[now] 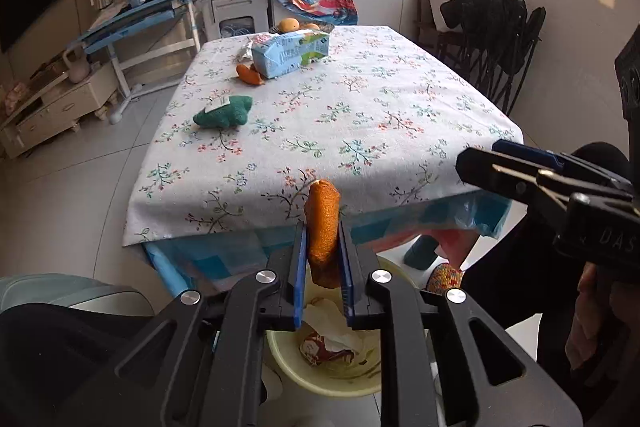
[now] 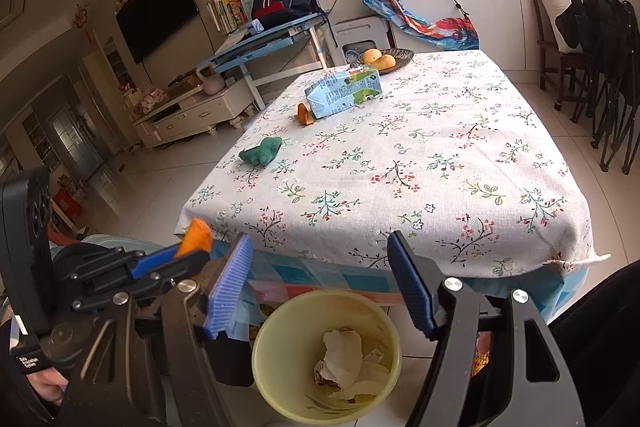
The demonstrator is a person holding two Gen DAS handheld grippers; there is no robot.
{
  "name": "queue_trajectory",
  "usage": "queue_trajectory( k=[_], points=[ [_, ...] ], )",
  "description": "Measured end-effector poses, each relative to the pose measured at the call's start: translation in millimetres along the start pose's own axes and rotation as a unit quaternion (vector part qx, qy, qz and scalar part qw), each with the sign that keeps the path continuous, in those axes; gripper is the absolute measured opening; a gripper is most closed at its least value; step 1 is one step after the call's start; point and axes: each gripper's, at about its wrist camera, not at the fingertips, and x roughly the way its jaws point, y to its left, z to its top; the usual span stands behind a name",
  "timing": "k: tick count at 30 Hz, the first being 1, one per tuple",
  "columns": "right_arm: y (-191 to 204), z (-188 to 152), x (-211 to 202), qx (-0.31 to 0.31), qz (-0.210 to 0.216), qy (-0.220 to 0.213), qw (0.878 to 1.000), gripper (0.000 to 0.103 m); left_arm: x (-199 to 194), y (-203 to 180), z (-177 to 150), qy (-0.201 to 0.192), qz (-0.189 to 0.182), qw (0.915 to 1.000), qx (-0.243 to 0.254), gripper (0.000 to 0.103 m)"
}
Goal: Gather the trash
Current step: 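Lower the orange peel into the yellow bucket and open the left gripper, then reach the left gripper to the green sponge with white tag and grasp it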
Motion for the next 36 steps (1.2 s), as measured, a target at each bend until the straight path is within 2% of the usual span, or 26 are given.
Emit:
queue_trajectory(
  k=[6, 11, 21, 29, 36],
  points=[
    [-3, 1, -2, 0.006, 0.0, -0.005, 1.0, 0.068, 16, -15, -11, 0.046, -0.011, 0.9985, 0.028, 0.018],
    [-5, 1, -2, 0.011, -0.001, -0.006, 1.0, 0.069, 15, -14, -10, 0.043, -0.006, 0.9987, 0.028, 0.038],
    [-5, 0, -4, 0.011, -0.001, -0.007, 1.0, 0.069, 8, -14, -7, 0.026, -0.004, 0.9994, 0.023, 0.04],
    [-6, 0, -4, 0.011, -0.002, -0.007, 1.0, 0.069, -1, -10, -3, -0.004, 0.011, 0.9998, 0.016, 0.045],
    [-5, 0, -4, 0.011, -0.002, -0.007, 1.0, 0.069, -3, -6, -1, -0.013, 0.018, 0.9997, 0.007, 0.046]
  ],
)
